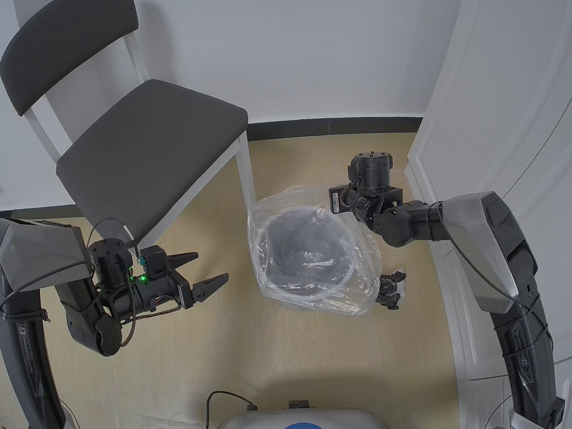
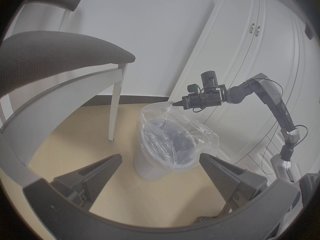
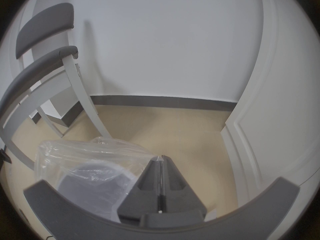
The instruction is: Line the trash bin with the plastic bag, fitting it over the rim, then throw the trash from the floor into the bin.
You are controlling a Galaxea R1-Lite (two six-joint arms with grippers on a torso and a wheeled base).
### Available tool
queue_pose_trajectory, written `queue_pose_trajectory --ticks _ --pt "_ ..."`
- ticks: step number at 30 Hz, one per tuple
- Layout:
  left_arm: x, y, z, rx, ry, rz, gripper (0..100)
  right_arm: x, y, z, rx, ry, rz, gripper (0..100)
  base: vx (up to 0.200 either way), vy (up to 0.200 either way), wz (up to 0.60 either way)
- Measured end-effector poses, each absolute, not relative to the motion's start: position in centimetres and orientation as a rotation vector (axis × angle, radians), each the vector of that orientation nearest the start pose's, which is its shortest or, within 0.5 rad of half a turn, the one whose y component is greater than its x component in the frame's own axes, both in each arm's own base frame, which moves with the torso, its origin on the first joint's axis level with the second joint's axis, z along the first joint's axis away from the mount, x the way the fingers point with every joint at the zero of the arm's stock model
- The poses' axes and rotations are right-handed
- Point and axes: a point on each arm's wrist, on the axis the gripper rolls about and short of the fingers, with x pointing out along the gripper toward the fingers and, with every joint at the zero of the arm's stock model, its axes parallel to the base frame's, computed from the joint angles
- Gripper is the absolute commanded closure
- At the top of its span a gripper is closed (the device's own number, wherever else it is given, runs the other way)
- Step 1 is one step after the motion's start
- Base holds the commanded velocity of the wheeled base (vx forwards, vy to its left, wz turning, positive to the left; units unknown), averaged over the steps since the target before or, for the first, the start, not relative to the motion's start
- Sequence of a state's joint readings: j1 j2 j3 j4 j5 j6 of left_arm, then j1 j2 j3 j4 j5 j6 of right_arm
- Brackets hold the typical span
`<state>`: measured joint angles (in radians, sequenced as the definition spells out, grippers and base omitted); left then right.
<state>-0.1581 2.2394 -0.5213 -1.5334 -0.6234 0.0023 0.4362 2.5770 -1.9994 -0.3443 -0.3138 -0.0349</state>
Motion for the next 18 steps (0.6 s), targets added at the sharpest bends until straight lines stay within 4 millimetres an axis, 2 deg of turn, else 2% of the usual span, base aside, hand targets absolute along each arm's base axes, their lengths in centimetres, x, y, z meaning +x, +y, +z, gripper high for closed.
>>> queue_pose_trajectory --ticks 8,18 --pt "32.3 -6.3 3.2 -0.044 0.195 -0.774 0 49.9 20.7 10.1 -0.213 0.213 0.088 100 0.000 0.000 0.00" --pt "32.4 -6.3 3.3 -0.042 0.190 -0.771 0 50.4 21.0 7.3 -0.232 0.250 0.103 100 0.000 0.000 0.00"
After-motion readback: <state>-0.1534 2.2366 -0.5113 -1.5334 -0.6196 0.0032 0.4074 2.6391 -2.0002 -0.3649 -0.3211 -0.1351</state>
